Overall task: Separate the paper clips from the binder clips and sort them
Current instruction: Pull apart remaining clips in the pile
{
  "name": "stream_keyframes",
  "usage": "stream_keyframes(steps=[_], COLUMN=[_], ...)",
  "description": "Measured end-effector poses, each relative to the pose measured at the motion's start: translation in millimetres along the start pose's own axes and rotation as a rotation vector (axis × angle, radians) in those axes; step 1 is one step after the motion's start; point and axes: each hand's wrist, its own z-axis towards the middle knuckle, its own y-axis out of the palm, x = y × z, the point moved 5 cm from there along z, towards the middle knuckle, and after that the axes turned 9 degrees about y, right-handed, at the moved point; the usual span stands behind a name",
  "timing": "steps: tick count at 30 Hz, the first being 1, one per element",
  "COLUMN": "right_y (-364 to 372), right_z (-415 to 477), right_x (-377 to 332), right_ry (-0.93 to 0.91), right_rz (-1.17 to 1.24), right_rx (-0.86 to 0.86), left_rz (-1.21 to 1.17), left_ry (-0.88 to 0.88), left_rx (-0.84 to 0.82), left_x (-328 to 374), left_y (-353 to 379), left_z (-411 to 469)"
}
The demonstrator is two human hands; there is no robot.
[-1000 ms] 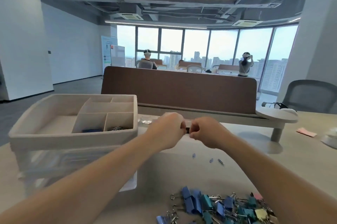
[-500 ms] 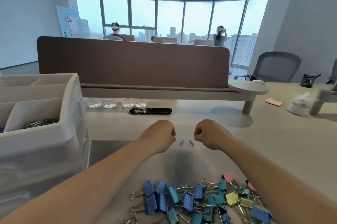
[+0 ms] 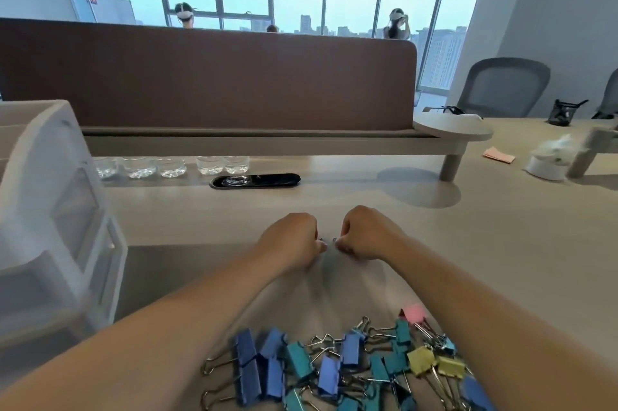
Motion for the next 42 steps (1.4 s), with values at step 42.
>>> stream_keyframes(steps=[42], right_y=[19], right_z=[-1], right_x=[-72], right_ry=[-0.261], right_rz=[0.01], right_rx=[0.015], left_rz=[-0.079], left_ry=[-0.108], left_rx=[0.126], left_x=[-61], left_y=[-16], left_z=[-11])
